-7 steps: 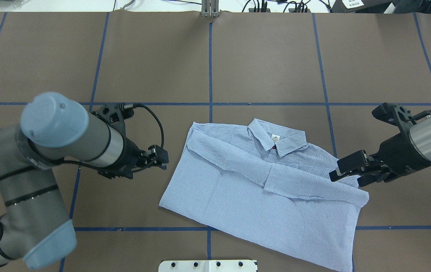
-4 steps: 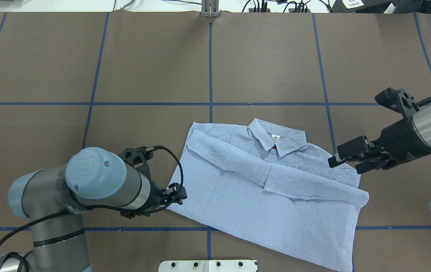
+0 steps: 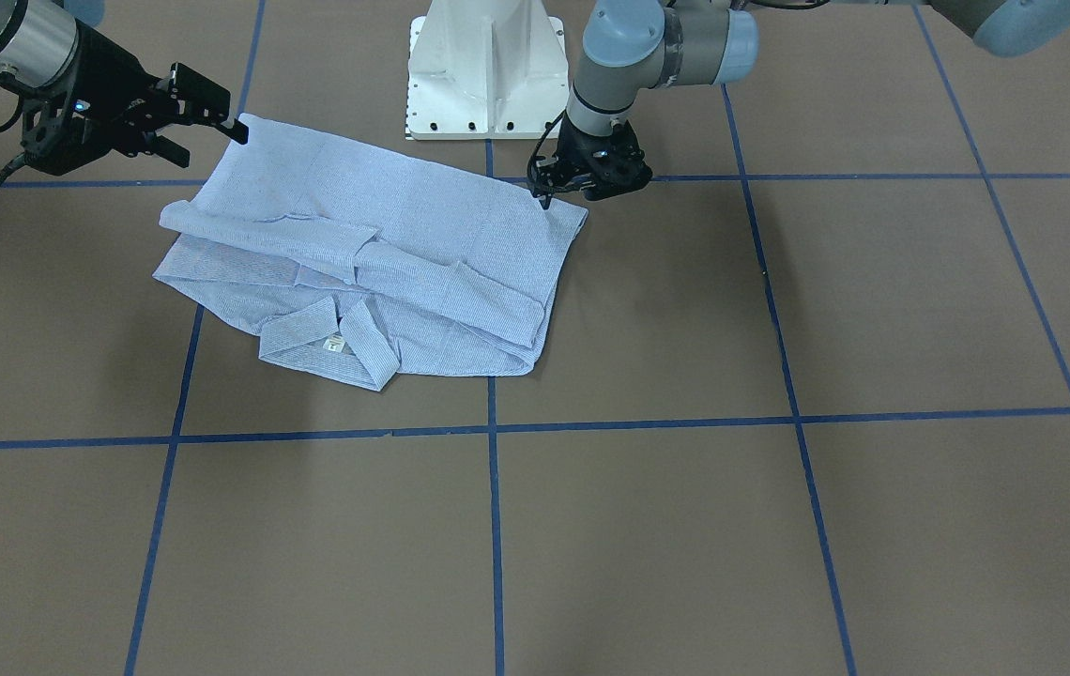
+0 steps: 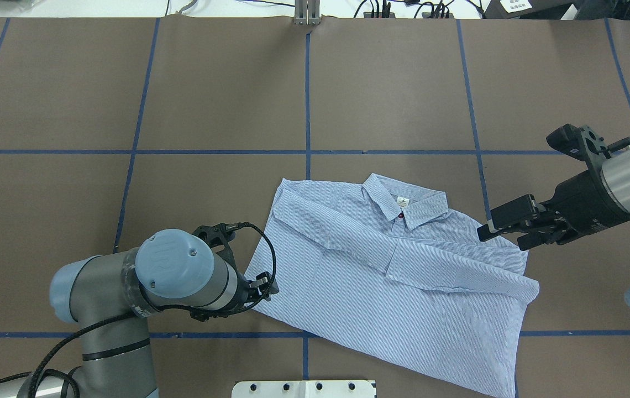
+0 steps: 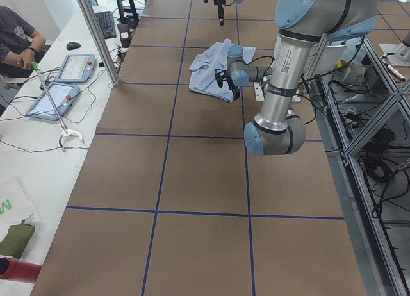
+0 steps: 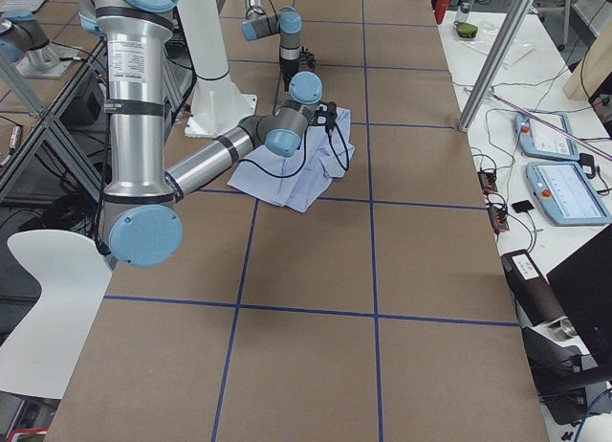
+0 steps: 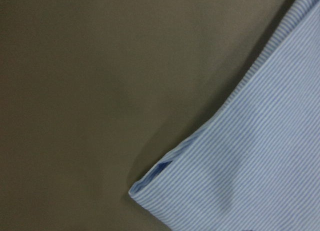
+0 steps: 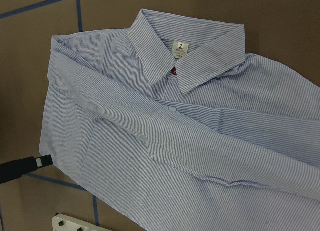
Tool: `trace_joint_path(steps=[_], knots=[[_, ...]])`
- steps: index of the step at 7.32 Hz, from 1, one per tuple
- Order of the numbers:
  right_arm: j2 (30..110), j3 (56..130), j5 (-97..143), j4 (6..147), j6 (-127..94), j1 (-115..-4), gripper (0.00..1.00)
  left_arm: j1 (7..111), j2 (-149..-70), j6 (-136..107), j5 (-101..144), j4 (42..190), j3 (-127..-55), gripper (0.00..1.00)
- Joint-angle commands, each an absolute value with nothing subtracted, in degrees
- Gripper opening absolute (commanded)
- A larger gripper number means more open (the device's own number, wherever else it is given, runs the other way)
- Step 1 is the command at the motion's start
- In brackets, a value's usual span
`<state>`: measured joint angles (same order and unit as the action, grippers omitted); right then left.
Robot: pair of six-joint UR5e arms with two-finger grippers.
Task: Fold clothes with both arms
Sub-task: 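Release the shirt with the right gripper while the left gripper reaches its corner, then grasp the folded shirt's corner nearest the left gripper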
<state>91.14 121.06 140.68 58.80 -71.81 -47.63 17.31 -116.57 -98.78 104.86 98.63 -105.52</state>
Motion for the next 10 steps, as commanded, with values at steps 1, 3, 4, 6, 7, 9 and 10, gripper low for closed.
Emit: trace_joint_path(steps=[1, 3, 4, 6, 7, 9, 10], knots=[[91.1, 121.0, 140.5, 58.8, -71.8, -47.6, 1.00, 17.3, -116.6, -98.9, 104.5, 98.7, -105.1, 0.75], [91.1, 120.7, 140.5, 58.8, -71.8, -47.7, 1.00, 17.8, -116.5, -98.9, 104.4, 98.7, -105.1, 0.72], [91.1, 120.7, 140.5, 58.8, -71.8, -47.7, 1.00, 17.9, -116.5, -99.0, 104.3, 98.7, -105.0, 0.71], [91.1, 120.6, 140.5, 58.8, -71.8, -47.7, 1.00, 18.1, -116.5, -99.1, 103.6, 98.7, -104.3, 0.70], [91.1, 120.5, 140.4, 58.8, -71.8, -47.7, 1.00, 18.1, -116.5, -99.2, 103.6, 98.7, -104.2, 0.68], [91.1, 120.5, 140.5, 58.9, -71.8, -47.7, 1.00, 18.1, -116.5, -99.9, 103.6, 98.7, -104.1, 0.63], [91.1, 120.5, 140.5, 58.8, -71.8, -47.7, 1.00, 18.0, -116.5, -99.9, 103.6, 98.6, -103.7, 0.63]])
